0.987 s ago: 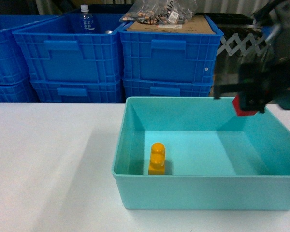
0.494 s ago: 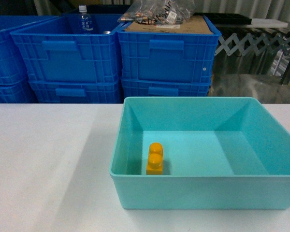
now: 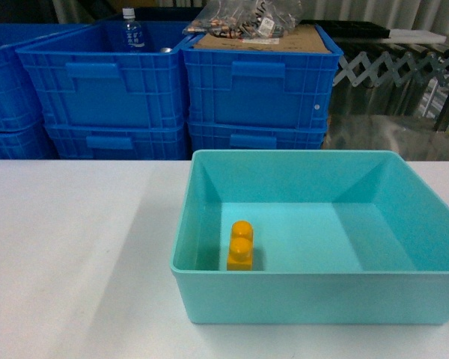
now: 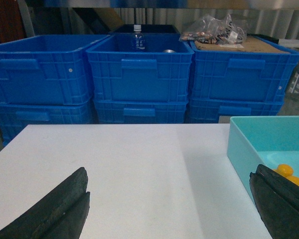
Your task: Pick red block from blue box to shelf
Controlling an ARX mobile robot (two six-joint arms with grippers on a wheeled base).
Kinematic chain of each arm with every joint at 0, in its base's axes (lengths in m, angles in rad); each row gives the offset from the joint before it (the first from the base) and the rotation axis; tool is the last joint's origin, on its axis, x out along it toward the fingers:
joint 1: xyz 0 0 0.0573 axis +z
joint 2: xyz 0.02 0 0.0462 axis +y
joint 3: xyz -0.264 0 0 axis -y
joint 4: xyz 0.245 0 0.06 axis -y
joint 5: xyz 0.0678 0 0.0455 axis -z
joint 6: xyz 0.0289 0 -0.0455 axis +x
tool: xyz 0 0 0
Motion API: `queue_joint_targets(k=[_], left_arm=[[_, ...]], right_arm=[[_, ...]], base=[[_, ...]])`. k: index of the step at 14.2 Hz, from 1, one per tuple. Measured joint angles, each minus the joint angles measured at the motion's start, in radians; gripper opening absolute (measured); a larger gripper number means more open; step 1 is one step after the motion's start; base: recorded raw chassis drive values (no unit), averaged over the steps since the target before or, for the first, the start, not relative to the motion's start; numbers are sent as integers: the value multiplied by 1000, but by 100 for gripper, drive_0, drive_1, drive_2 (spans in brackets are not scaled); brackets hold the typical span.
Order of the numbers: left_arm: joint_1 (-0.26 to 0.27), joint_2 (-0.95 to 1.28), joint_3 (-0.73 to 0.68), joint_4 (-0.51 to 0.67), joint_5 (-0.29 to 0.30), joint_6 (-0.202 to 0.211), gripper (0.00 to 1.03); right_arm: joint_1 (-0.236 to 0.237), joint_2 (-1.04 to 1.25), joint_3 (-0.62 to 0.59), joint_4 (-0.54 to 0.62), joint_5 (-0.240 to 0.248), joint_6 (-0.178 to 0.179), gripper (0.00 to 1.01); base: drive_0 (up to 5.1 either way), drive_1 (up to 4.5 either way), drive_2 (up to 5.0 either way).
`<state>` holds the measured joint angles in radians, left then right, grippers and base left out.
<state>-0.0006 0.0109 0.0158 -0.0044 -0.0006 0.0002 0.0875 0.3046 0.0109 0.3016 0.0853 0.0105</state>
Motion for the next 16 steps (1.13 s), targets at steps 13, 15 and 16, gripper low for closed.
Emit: queue_joint_targets(k=[13,15,16], left_arm=[[0,0,0,0,-1,0,98],[0,0,0,1,0,0,98],[0,0,0,0,1,0,98]], right_arm=[[-88,-267,1,-312,-85,-1,28],[-88,-300,1,-309,-85,-3,27],[-88,-300,1,-309,-85,-3,27]], base=[[0,0,0],[0,0,0],[0,0,0]])
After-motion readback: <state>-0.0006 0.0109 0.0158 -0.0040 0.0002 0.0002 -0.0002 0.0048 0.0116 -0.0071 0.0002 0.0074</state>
